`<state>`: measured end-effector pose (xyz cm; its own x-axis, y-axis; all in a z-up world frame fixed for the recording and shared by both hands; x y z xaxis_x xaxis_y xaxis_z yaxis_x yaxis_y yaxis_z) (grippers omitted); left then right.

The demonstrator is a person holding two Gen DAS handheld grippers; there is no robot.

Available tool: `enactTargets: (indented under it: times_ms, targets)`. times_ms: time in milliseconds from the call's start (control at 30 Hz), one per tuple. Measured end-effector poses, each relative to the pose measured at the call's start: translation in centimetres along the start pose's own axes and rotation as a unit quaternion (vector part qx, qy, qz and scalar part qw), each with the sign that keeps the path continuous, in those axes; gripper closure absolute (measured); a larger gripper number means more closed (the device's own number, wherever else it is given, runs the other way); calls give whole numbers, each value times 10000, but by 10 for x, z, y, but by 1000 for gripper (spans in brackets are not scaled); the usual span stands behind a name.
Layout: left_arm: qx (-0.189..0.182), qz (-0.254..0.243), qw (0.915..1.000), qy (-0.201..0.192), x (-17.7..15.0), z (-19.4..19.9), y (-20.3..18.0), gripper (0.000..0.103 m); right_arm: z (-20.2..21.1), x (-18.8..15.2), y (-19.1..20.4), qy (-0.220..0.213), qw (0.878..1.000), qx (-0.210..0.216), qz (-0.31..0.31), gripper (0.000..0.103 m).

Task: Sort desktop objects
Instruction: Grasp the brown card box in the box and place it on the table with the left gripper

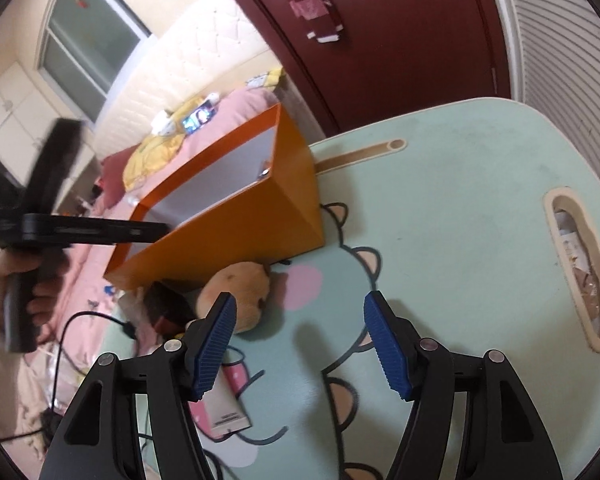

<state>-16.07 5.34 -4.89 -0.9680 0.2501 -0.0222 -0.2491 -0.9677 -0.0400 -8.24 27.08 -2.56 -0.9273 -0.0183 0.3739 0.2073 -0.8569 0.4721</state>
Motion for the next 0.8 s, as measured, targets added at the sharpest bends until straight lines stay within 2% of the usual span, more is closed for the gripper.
enactTargets:
  times_ms: [100, 367, 500, 533, 600, 667, 733, 800]
  targets:
    - [65, 97, 9995, 293, 1, -16, 1, 44, 3, 2, 4, -48, 9999, 74, 83, 35]
    - [86, 74, 9988, 470, 2, -21, 6, 44, 7, 4, 4, -49, 9992, 384, -111, 34]
    - [53, 53, 9983, 575, 2, -20, 9, 45, 10, 4, 2, -91, 9991, 383, -155, 33]
    - [58, 42, 9985, 550, 3, -19, 9, 47, 11, 4, 2, -102, 9991, 384, -156, 33]
    - [-113, 101, 9989, 445, 4, -12, 10, 65, 12, 4, 2, -115, 9991, 388, -139, 33]
    - [-226, 169, 9989, 362, 6, -6, 13, 87, 12, 3, 2, -123, 9991, 376, -121, 33]
    - [-295, 241, 9988, 305, 7, 1, 18, 89, 12, 3, 2, -123, 9992, 372, -114, 33]
    - [-402, 293, 9979, 419, 5, -2, 20, 88, 12, 2, 2, -116, 9991, 394, -115, 33]
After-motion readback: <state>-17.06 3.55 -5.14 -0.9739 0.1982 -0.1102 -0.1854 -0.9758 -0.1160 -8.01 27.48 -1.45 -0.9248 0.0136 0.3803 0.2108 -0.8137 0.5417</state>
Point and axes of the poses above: each gripper's, at about its wrist camera, not at the fingertips, and z roughly against the way its jaws point, y to its left, x to its top, the point moved 9 cm from there along -z, roughly the way its jaws point, and after that the axes turned 14 degrees about y, right-handed, at the moved point
